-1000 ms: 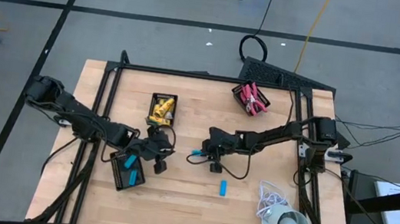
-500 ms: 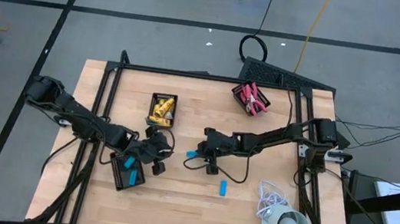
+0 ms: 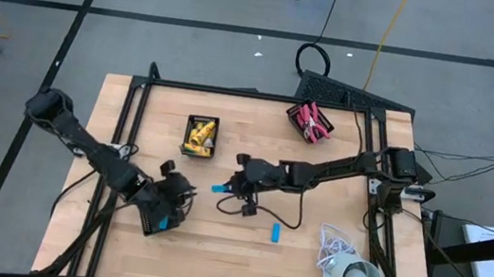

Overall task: Pick & Place School Supplies
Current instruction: Put the blue eraser into the bottom black bin

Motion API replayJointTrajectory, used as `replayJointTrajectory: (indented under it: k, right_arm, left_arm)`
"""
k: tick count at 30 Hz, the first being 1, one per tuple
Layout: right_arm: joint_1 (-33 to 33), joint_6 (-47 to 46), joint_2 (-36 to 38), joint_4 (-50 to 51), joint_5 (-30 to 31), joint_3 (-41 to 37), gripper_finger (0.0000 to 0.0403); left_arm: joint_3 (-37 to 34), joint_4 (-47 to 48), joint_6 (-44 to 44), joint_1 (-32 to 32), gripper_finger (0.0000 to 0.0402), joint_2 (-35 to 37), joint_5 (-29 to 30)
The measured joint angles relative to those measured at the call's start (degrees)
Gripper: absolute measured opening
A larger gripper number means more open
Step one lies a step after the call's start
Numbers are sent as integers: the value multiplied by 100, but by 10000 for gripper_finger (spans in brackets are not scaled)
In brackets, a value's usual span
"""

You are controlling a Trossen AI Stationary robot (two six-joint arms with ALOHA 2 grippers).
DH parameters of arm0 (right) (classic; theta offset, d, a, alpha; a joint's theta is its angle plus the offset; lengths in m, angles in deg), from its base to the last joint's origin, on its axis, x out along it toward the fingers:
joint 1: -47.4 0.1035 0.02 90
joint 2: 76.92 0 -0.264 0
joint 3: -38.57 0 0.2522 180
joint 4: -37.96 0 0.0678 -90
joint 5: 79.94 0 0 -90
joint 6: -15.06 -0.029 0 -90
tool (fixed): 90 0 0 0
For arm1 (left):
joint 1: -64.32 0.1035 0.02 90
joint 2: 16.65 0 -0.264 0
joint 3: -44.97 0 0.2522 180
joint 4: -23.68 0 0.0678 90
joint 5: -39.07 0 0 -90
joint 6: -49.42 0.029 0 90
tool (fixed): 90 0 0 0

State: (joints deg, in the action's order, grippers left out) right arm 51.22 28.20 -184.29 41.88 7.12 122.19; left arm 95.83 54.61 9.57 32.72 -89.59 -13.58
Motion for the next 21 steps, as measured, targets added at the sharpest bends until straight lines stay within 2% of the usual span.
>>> replayJointTrajectory:
  k: [5, 12, 17, 21]
  right_arm:
    - [77, 117, -28, -7, -11, 330, 42]
    - [180, 126, -650, -40, -328, 1054, 41]
    - [224, 204, -887, 42, -324, 1347, 41]
    - [257, 145, -894, 180, -330, 1351, 39]
  left_arm:
    - [2, 398, -473, -445, 77, 4, 350]
    - [2, 1093, -1674, -1123, 77, 2, 653]
    - [4, 1567, -2611, -1487, 77, 35, 626]
    - [4, 2020, -3422, -1769, 76, 222, 300]
